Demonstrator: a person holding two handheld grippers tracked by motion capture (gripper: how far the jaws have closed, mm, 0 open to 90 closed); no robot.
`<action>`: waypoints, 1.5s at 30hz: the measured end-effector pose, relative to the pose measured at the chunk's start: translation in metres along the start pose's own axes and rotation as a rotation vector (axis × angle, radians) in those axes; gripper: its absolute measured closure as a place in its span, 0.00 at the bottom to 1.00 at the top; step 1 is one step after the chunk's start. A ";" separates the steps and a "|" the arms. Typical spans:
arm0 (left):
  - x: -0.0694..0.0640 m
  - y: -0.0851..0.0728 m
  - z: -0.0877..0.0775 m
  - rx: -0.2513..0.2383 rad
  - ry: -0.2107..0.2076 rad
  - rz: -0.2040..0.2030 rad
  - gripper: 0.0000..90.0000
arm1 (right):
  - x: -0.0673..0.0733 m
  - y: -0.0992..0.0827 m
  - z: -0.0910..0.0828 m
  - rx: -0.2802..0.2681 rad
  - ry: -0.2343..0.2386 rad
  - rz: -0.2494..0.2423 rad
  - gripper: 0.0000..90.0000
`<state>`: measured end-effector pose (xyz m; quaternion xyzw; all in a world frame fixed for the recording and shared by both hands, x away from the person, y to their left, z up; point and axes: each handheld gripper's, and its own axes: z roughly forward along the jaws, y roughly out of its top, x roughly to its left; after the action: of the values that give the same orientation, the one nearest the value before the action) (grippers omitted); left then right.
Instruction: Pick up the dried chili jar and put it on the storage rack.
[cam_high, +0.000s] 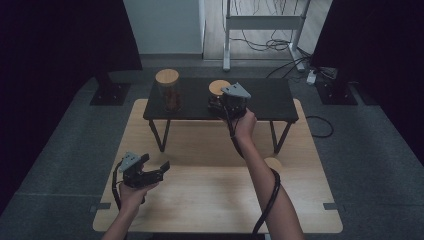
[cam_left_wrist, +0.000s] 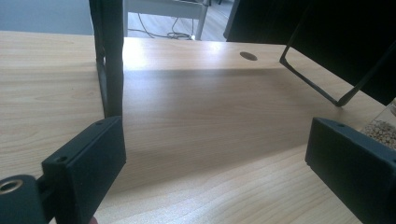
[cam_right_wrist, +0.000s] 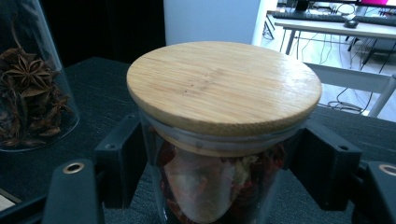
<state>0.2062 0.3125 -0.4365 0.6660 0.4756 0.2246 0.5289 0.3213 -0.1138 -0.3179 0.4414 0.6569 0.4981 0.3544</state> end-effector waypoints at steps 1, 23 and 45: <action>0.000 0.000 0.000 0.001 0.000 -0.001 0.05 | 0.000 0.000 0.000 0.000 0.000 0.000 0.28; 0.000 0.000 0.001 0.005 0.000 -0.004 0.05 | -0.001 -0.001 0.001 0.012 0.015 -0.015 0.20; -0.001 0.001 0.000 0.006 -0.004 -0.004 0.05 | 0.001 -0.005 -0.001 0.009 0.028 -0.019 0.05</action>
<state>0.2065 0.3118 -0.4360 0.6671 0.4768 0.2207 0.5282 0.3186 -0.1139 -0.3223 0.4298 0.6683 0.4977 0.3478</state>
